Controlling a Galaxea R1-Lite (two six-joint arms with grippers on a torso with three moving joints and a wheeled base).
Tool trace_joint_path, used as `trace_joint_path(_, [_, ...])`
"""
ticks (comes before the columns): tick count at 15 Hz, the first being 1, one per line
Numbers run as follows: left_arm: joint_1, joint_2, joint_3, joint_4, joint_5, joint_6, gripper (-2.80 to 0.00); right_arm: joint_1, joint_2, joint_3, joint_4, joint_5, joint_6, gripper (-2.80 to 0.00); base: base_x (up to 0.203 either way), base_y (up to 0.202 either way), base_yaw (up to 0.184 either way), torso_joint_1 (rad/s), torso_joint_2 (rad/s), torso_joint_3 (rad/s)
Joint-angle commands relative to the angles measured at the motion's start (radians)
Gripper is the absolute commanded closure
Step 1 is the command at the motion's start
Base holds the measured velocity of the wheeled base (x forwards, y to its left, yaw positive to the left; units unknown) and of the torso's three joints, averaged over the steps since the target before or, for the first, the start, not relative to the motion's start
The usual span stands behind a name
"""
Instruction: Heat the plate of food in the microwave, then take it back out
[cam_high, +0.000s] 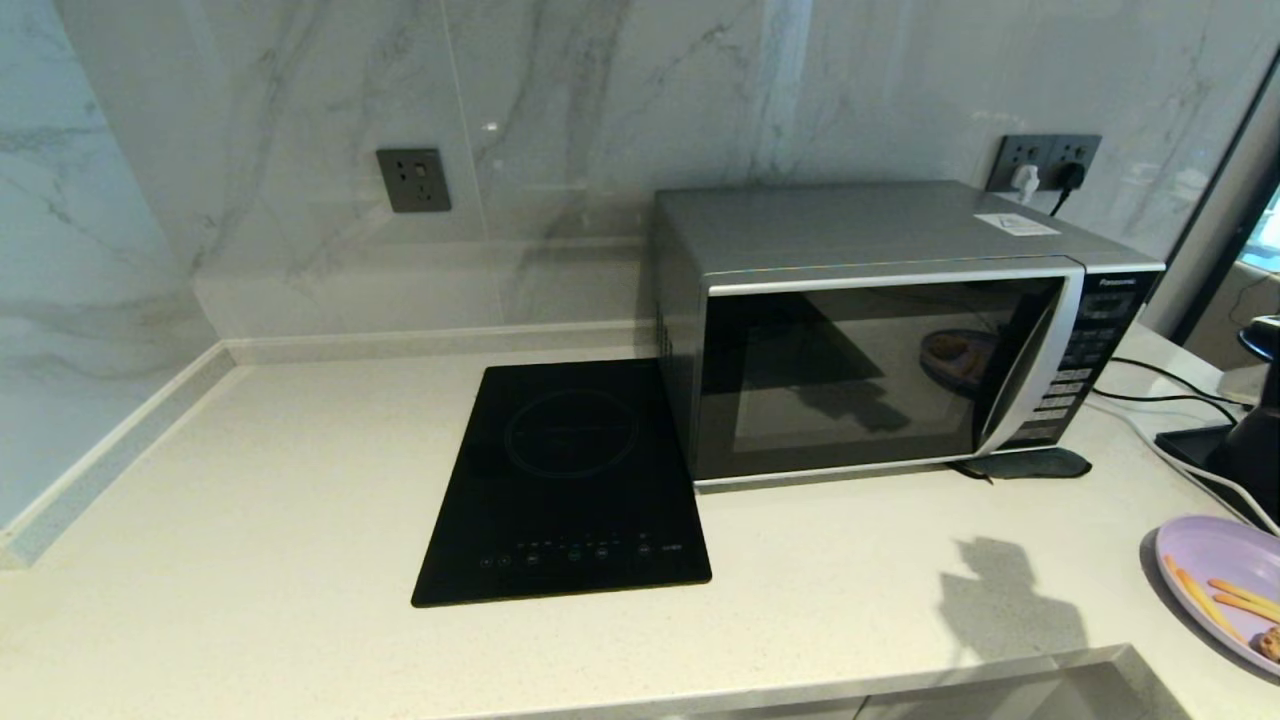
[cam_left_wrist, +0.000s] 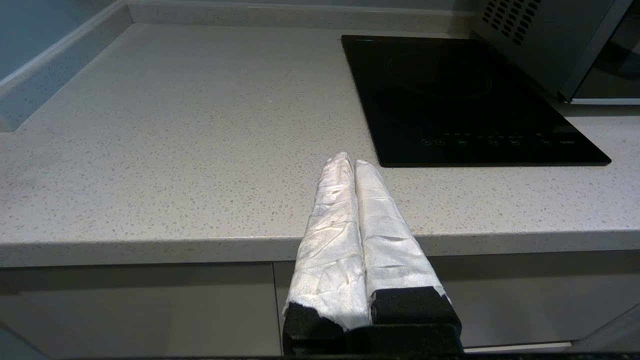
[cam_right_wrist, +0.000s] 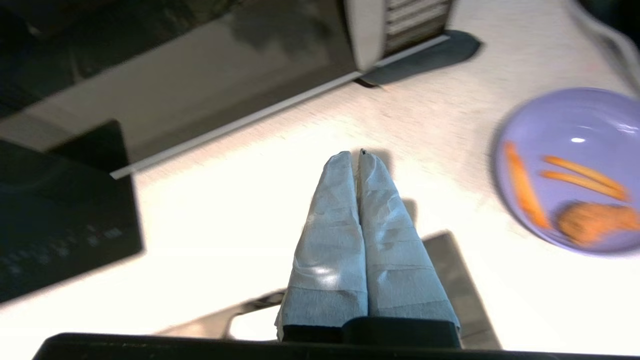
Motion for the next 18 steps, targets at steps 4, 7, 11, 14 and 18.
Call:
trace_joint_path(4, [0.000,0.002,0.000,0.000,0.000,-0.001,0.00,-0.085,-0.423,0.215,0.011,-0.001,-0.082,0.00,0.000,0.000,0.000,0.000,0.00,0.000])
trace_joint_path(7, [0.000,0.002,0.000,0.000,0.000,-0.001,0.00,-0.108,-0.656,0.355,0.013,-0.008,-0.131,0.00,0.000,0.000,0.000,0.000,0.00,0.000])
trace_joint_path(11, [0.000,0.002,0.000,0.000,0.000,-0.001,0.00,-0.119,-0.946,0.505,0.037,-0.041,-0.202,0.00,0.000,0.000,0.000,0.000,0.00,0.000])
trace_joint_path(14, [0.000,0.002,0.000,0.000,0.000,-0.001,0.00,-0.115,-1.083,0.570,0.073,-0.049,-0.267,0.00,0.000,0.000,0.000,0.000,0.00,0.000])
trace_joint_path(18, [0.000,0.002,0.000,0.000,0.000,-0.001,0.00,-0.123,-1.226,0.612,0.152,0.001,-0.276,0.00,0.000,0.000,0.000,0.000,0.00,0.000])
